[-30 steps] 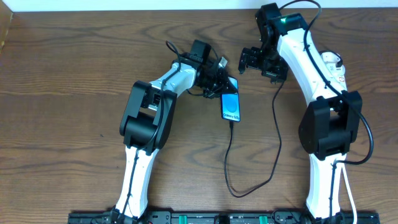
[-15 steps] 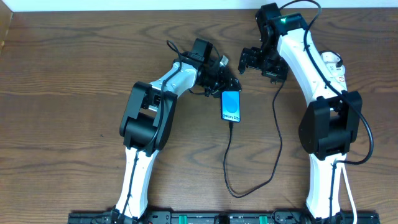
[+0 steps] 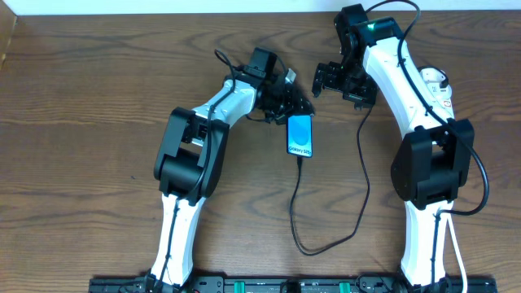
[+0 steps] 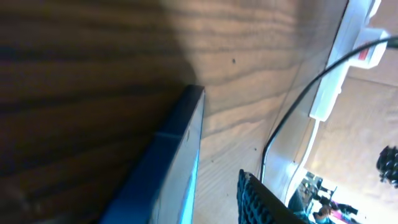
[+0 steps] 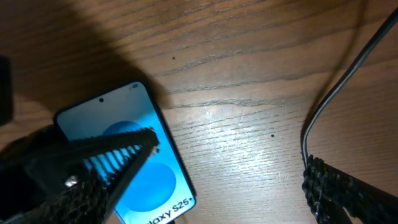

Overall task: Plug charger to phone and switch on socket
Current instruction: 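Lower the phone flat onto the table center and open the left gripper, then pull the left gripper back left away from the phone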

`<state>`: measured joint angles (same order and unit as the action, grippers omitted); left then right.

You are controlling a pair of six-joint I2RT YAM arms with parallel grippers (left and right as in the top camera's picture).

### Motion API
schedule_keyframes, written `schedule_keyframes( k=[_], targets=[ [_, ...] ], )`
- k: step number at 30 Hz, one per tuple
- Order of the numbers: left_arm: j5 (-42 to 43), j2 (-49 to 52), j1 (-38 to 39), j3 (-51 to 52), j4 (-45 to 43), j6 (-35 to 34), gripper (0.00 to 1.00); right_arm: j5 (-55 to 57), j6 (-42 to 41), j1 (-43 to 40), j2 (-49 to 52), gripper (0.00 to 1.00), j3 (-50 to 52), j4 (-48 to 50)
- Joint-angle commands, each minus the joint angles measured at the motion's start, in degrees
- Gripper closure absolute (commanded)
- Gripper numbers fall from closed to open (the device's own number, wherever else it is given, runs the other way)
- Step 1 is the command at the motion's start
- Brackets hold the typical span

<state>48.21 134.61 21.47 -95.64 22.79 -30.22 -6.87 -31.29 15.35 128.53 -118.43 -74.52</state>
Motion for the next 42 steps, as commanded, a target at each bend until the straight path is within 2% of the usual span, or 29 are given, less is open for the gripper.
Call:
schedule_keyframes(
  k=[1, 8, 9, 11, 16, 22, 29, 35, 42],
  targets=[
    [-10.36, 2.45, -2.54, 1.2, 1.22, -0.28, 0.54, -0.13, 0.74, 0.28, -2.05, 0.01, -0.33, -0.04],
    [-14.23, 2.45, -5.07, 1.2, 1.4, -0.28, 0.52, -0.13, 0.74, 0.28, -2.05, 0.01, -0.33, 0.0],
    [-15.32, 2.45, -5.35, 1.2, 1.42, -0.28, 0.48, -0.13, 0.74, 0.28, -2.05, 0.01, -0.33, -0.02],
    [-17.51, 2.45, -5.86, 1.2, 1.44, -0.26, 0.46, -0.13, 0.74, 0.28, -2.05, 0.01, -0.33, 0.0],
    [-23.54, 2.45, -6.93, 1.18, 1.42, 0.11, 0.45, -0.13, 0.76, 0.28, -2.05, 0.01, -0.33, -0.02],
    [-31.39, 2.12, -9.81, 1.16, 1.4, 4.11, 0.45, -0.17, 1.18, 0.28, -2.05, 0.01, -0.33, -0.09],
    [-33.92, -0.57, -16.15, 1.11, 1.53, 5.88, 0.44, -0.11, 1.16, 0.28, -2.05, 0.01, -0.33, 0.09],
    [-34.47, -5.79, -22.14, 1.11, 6.25, 14.21, 0.44, 0.79, 1.14, 0.28, -2.05, 0.01, -0.33, 0.46],
    [-46.4, -15.54, -26.03, 1.11, 17.86, 23.15, 0.44, 0.92, 1.14, 0.35, -2.05, 0.01, -0.33, 2.27]
  ],
)
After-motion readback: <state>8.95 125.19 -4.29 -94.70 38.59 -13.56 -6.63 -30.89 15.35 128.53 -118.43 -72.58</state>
